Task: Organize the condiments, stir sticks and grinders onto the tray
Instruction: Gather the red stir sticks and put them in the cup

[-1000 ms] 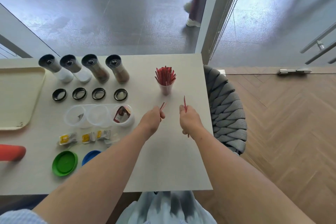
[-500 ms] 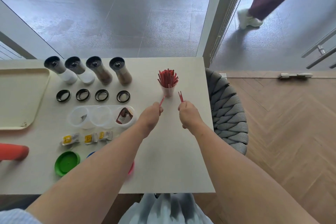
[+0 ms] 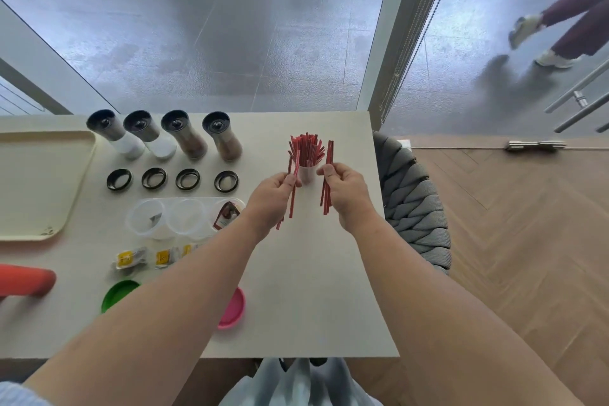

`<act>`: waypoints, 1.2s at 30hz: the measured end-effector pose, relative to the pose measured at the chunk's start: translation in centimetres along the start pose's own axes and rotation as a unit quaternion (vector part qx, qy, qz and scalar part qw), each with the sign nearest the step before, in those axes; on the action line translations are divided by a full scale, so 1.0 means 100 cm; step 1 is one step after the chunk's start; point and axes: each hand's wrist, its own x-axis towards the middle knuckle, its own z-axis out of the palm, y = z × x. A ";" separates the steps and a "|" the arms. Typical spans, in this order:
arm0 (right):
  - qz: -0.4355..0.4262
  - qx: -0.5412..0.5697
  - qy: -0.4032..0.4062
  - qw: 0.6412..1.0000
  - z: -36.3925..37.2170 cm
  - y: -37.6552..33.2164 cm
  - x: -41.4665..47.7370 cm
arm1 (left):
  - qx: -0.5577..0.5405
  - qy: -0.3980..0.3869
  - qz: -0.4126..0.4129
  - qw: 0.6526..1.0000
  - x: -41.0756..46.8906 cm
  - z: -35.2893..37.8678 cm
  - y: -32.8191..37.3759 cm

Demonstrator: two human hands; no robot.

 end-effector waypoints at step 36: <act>-0.175 -0.261 0.014 0.949 -0.002 -0.051 0.069 | 0.199 0.145 0.186 0.951 0.069 -0.028 0.070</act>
